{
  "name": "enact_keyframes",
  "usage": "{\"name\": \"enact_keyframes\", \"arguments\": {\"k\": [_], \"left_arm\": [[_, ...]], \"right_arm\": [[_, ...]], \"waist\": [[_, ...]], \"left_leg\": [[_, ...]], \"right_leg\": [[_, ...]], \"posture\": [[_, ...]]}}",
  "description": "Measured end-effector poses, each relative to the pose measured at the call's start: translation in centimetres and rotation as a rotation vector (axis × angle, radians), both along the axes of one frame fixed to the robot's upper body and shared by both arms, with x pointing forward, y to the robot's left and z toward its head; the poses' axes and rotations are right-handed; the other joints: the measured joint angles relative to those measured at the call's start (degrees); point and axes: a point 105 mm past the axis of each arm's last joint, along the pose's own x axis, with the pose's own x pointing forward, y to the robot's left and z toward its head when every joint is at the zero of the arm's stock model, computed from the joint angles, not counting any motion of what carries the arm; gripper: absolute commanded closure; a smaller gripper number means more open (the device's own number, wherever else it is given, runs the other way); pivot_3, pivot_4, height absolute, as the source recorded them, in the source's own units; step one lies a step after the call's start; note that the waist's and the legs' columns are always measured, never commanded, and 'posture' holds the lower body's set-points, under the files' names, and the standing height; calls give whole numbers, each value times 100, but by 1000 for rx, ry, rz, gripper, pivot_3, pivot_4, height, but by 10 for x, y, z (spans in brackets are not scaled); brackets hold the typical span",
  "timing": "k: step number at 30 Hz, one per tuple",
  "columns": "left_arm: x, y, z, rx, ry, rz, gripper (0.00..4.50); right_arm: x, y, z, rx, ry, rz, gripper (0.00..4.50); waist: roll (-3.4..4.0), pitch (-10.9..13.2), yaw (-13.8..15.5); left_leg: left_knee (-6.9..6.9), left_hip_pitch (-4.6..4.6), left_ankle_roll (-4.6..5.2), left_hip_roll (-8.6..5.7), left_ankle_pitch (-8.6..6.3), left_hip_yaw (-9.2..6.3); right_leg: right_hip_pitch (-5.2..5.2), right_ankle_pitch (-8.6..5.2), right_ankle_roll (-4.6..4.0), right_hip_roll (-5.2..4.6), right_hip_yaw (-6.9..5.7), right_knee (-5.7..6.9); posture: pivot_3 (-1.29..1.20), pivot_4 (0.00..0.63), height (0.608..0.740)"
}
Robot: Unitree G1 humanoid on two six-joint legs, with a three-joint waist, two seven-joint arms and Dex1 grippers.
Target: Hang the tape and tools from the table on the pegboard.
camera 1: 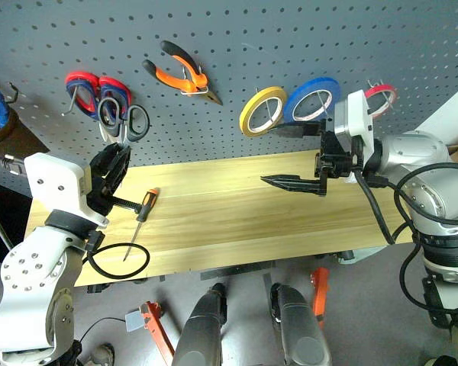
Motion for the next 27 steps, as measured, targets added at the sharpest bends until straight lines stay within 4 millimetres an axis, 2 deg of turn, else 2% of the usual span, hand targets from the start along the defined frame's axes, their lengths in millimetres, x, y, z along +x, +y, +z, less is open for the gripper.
{"name": "enact_keyframes", "arguments": {"k": [10, 21, 27], "left_arm": [[0, 17, 2, -53, -26, 91, 4351], [-1, 15, 11, -65, -92, 86, 4351], [10, 22, 4, -109, -78, 100, 4351]], "right_arm": [[7, 4, 0, 2, -25, 26, 0], [6, 11, 4, -2, -64, 61, 0], [9, 11, 5, 6, -69, 62, 0]], "waist": [[-6, -18, 122], [-47, -102, 239], [-67, -241, 251]], "left_leg": [[2, 0, -5, -2, 2, 1], [4, 0, -9, -3, 2, 1], [10, 1, -10, -2, 2, 0]], "right_leg": [[-2, 1, 1, 1, -15, 1], [-2, 3, 3, 1, -18, 0], [-1, 6, 2, 4, -20, 1]], "posture": [[-37, 299, 740], [-31, 244, 740], [-40, 237, 740]]}}
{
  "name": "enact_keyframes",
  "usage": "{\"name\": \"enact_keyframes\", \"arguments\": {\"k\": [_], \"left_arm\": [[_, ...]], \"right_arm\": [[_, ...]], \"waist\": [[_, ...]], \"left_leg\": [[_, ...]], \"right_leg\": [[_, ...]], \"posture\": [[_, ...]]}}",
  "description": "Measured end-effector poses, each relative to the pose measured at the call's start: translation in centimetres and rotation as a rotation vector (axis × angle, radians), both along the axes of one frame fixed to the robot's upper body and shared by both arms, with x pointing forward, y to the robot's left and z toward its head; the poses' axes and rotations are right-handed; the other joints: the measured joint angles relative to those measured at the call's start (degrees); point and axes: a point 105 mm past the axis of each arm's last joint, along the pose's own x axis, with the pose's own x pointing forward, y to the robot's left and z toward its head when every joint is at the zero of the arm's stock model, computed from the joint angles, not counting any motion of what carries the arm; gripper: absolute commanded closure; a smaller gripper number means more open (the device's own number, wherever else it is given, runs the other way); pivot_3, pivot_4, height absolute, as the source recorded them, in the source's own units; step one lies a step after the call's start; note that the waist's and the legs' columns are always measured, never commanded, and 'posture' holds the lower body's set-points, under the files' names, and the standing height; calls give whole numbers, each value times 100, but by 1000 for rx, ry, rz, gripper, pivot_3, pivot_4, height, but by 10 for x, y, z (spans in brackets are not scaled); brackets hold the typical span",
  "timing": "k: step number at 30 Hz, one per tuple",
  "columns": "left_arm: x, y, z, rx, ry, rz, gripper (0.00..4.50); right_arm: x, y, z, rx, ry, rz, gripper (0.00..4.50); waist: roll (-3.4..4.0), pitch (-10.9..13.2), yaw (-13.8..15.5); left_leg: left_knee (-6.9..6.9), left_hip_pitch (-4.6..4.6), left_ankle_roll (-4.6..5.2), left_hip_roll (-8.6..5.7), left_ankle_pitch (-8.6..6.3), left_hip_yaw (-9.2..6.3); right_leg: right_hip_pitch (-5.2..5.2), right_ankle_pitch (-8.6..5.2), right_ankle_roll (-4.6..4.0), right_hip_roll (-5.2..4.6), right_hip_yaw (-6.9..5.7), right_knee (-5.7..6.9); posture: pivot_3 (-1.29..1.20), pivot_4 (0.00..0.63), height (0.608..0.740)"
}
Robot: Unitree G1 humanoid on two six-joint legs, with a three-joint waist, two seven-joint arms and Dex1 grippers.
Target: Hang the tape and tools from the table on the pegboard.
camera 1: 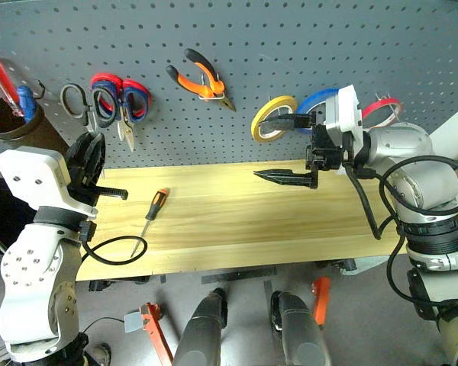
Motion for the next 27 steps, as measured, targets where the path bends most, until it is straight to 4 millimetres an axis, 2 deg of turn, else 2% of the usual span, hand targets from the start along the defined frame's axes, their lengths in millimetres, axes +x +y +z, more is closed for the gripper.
{"name": "enact_keyframes", "arguments": {"k": [9, 14, 20, 24, 27], "left_arm": [[16, -2, -12, -3, 61, -66, 4351], [17, -1, -13, -1, 62, -66, 4351], [27, 13, -28, -1, 124, -4, 4351], [30, 16, -30, 2, 135, 16, 4351], [34, 14, -33, 1, 148, 9, 3355]], "right_arm": [[2, -1, -1, -16, -9, -12, 0], [3, -1, -2, -19, -11, -16, 0], [3, 1, -1, -6, -11, -14, 0], [2, 3, -1, 2, -11, -11, 0], [1, 4, -1, 1, -14, -9, 0]], "waist": [[-3, -54, -4], [-4, -96, -9], [-5, -115, -10], [-6, -117, -17], [-6, -117, -19]], "left_leg": [[4, 0, -5, 3, 3, 0], [6, 0, -5, 4, 3, -1], [12, 1, -5, 5, 4, -2], [15, 2, -5, 5, 3, 1], [15, 2, -6, 6, 4, 0]], "right_leg": [[-1, 6, -2, 4, 2, 3], [-1, 6, -3, 4, 1, 3], [0, 9, -4, 6, 2, 8], [0, 12, -3, 6, 5, 7], [0, 12, -4, 7, 5, 8]], "posture": [[-58, 236, 740], [-61, 240, 740], [-66, 245, 740], [-70, 250, 740], [-73, 254, 740]]}}
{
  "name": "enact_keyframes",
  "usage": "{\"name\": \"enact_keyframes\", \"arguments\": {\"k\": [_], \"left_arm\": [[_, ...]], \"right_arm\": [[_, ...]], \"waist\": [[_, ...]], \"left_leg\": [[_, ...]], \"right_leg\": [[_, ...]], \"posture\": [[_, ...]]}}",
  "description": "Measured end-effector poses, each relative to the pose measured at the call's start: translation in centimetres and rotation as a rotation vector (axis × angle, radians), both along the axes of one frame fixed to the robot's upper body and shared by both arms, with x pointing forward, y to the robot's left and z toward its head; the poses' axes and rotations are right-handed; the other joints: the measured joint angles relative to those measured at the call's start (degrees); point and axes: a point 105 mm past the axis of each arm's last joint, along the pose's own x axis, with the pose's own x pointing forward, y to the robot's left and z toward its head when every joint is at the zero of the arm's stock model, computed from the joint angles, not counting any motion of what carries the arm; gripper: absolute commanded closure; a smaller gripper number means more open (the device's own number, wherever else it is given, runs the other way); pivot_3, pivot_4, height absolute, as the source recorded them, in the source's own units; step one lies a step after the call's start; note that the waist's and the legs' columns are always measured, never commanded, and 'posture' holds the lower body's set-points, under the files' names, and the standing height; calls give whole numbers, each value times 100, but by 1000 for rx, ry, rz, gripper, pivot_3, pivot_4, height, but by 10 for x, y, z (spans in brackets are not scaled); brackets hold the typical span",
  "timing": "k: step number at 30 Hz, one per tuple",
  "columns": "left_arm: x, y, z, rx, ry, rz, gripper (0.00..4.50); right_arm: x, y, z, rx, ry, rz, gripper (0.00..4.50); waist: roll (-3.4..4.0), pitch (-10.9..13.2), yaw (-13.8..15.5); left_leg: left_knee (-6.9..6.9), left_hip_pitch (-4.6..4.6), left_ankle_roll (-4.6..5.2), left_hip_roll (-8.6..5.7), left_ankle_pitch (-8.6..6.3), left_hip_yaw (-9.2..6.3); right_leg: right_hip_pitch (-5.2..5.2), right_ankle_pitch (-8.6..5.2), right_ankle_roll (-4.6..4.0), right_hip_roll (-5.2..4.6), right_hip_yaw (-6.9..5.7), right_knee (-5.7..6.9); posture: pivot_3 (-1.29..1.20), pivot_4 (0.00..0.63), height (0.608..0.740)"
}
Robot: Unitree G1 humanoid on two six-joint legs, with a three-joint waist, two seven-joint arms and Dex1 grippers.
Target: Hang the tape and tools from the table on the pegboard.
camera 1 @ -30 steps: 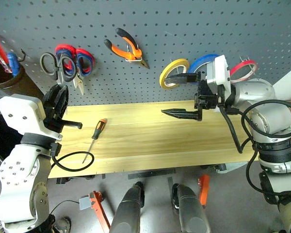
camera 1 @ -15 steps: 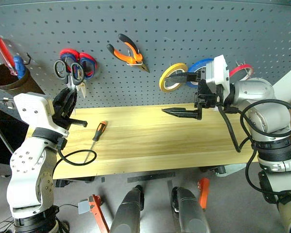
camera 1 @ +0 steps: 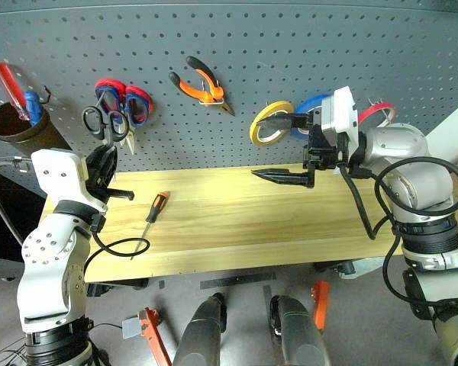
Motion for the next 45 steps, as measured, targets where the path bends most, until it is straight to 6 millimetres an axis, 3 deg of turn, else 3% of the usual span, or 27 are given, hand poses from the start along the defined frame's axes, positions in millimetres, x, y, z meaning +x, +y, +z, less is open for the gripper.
{"name": "enact_keyframes", "arguments": {"k": [7, 10, 15, 18, 26, 33, 37, 40, 45], "left_arm": [[2, 2, -9, -10, 39, -9, 990], [3, 7, -23, -20, 110, 7, 48], [12, 18, -80, 15, 418, 52, 48], [21, 19, -101, 33, 549, 65, 48], [55, 7, -123, 93, 723, -8, 48], [56, 4, -161, 37, 873, -34, 48], [58, 5, -163, 19, 889, -28, 48], [60, 7, -163, 8, 893, -25, 614], [62, 12, -162, -2, 882, -9, 2336]], "right_arm": [[-4, 2, 0, 0, -9, 2, 0], [-4, 1, -4, 1, 12, -9, 0], [1, 2, -20, 31, 154, -107, 0], [9, 2, -40, 30, 275, -209, 0], [10, 16, -64, 13, 417, -330, 0], [6, 22, -73, -5, 444, -359, 0], [2, 27, -75, -21, 436, -352, 0], [-3, 30, -75, -40, 412, -338, 0], [-10, 34, -75, -73, 379, -314, 0]], "waist": [[0, 0, -4], [0, 0, -8], [0, 0, -9], [0, 0, -1], [2, 2, -20], [5, 5, -151], [6, 9, -165], [7, 9, -177], [7, 9, -203]], "left_leg": [[2, 0, 0, 0, 0, 0], [2, 0, 0, 1, 0, -2], [5, 2, 1, 0, 0, -7], [11, 1, 1, 0, 0, -11], [44, 0, 3, -3, -2, -8], [48, 0, 6, -2, -4, -7], [55, 1, 18, -1, -12, -8], [59, 1, 21, -2, -13, -7], [60, 1, 22, -2, -14, -8]], "right_leg": [[0, 1, -1, 0, 1, 0], [0, 1, -1, 1, 0, 2], [2, 1, -1, 2, 1, 8], [1, 2, -3, 3, 1, 17], [-2, 2, -3, 3, 6, 46], [-6, 2, -3, 4, 11, 58], [-7, 2, -4, 4, 15, 69], [-6, 2, -3, 4, 15, 71], [-7, 2, -4, 4, 17, 74]], "posture": [[-82, 268, 740], [-83, 272, 740], [-82, 291, 740], [-79, 302, 740], [-109, 333, 740], [-138, 350, 740], [-148, 352, 740], [-154, 352, 740], [-154, 347, 740]]}}
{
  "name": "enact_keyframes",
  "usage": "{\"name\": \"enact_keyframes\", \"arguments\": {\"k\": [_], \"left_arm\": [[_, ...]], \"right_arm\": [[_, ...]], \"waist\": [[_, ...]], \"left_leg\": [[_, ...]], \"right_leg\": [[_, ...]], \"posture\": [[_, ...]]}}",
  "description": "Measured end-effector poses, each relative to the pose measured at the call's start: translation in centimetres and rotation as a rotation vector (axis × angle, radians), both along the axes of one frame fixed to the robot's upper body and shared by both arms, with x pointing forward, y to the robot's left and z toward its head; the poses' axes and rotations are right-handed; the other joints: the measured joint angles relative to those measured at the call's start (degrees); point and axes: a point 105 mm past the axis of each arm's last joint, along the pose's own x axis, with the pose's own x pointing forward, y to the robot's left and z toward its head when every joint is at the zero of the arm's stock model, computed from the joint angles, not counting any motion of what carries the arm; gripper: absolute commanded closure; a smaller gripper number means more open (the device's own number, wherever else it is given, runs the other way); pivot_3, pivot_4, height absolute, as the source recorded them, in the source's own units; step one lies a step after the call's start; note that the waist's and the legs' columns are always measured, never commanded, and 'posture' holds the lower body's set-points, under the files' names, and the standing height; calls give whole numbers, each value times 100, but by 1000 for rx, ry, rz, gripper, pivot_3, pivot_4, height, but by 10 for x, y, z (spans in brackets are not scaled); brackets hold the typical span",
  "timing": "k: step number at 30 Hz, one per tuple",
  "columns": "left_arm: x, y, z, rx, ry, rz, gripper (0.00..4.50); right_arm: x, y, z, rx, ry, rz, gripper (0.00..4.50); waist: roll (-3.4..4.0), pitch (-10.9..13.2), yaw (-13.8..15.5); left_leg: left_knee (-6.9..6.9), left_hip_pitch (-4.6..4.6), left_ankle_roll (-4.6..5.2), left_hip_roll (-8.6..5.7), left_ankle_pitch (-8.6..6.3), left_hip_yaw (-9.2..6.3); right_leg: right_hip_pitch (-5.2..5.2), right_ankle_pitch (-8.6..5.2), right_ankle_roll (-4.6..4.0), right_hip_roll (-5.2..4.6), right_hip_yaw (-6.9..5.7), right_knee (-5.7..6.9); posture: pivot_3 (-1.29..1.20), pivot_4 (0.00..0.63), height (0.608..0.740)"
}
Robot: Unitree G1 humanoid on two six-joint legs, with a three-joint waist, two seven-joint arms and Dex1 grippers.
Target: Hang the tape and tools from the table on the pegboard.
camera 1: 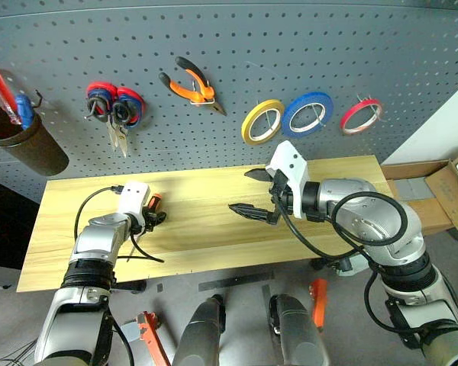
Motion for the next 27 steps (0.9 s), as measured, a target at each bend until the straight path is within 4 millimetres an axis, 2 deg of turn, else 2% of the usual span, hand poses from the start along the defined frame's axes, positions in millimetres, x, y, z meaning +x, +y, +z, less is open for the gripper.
{"name": "enact_keyframes", "arguments": {"k": [4, 5, 8, 10, 15, 20, 27], "left_arm": [[-1, 3, 0, 15, -11, 2, 3677], [-2, 4, 0, 24, -15, 3, 3739], [-8, 10, -2, 44, -38, 19, 3738], [-14, 14, 7, 43, -109, 42, 3738], [-31, 21, 57, 101, -416, 63, 3739], [-54, 8, 93, 145, -647, 53, 3739], [-77, -9, 147, 170, -903, 60, 3739]], "right_arm": [[-2, 0, -3, -40, -31, 24, 0], [-2, 0, -2, -48, -53, 34, 0], [-4, 1, 1, -54, -109, 65, 0], [-6, 5, 7, -26, -162, 104, 0], [-19, 10, 16, 19, -233, 239, 0], [-28, 3, 15, 2, -189, 338, 0], [-19, -4, 17, -23, -186, 368, 0]], "waist": [[0, 0, -30], [0, 0, -38], [-1, 0, -66], [-2, -1, -103], [-4, -3, -72], [-6, -9, -7], [-6, -56, 109]], "left_leg": [[0, 0, 1, 0, 0, 0], [0, 0, 0, 0, 0, 0], [-1, 0, -5, 0, 3, 0], [-5, 0, -17, 0, 7, 1], [-5, 0, -23, 3, 8, -4], [-4, -1, -21, 1, 7, -6], [-3, 0, -23, 4, 8, -3]], "right_leg": [[0, 0, 0, 0, -1, 0], [-1, 0, 0, 0, -1, -1], [-1, 0, 0, 0, 0, -4], [-4, 0, 0, 0, 5, -6], [4, 0, 0, -3, 3, -24], [11, 11, 5, -4, -1, -44], [10, 13, 2, 5, -14, -38]], "posture": [[-147, 329, 740], [-145, 323, 740], [-138, 299, 740], [-134, 288, 740], [-119, 266, 740], [-94, 244, 740], [-35, 209, 740]]}}
